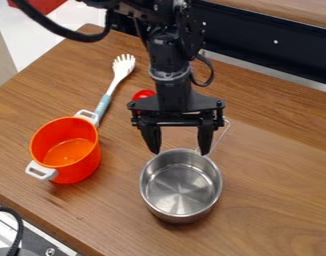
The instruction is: Put the spoon inside the orange pot
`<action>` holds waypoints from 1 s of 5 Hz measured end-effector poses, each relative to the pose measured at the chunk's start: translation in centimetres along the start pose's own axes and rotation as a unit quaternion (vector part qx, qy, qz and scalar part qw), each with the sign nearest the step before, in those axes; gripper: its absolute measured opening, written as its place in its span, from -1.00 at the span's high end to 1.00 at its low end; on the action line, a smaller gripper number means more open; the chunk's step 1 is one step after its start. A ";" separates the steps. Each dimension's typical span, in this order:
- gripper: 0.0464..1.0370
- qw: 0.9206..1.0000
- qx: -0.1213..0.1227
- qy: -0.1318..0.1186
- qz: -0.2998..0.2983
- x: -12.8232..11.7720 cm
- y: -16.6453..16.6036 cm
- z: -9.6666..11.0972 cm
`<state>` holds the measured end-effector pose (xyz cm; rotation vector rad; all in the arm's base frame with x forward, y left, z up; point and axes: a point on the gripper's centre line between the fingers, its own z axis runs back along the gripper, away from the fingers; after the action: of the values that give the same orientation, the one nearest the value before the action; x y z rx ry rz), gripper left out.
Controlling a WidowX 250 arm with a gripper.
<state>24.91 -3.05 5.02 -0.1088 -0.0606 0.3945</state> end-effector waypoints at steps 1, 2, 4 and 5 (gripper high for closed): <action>-0.90 1.000 0.004 0.009 0.001 -0.2 0.2 -0.5; -0.90 1.000 0.003 -0.012 -0.016 1.7 0.4 0.3; -0.90 0.999 -0.021 -0.041 0.014 7.6 0.6 1.4; -0.90 0.997 -0.013 -0.065 0.042 12.3 0.2 -0.2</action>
<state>36.13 1.86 5.21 -0.1111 -0.1903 0.4852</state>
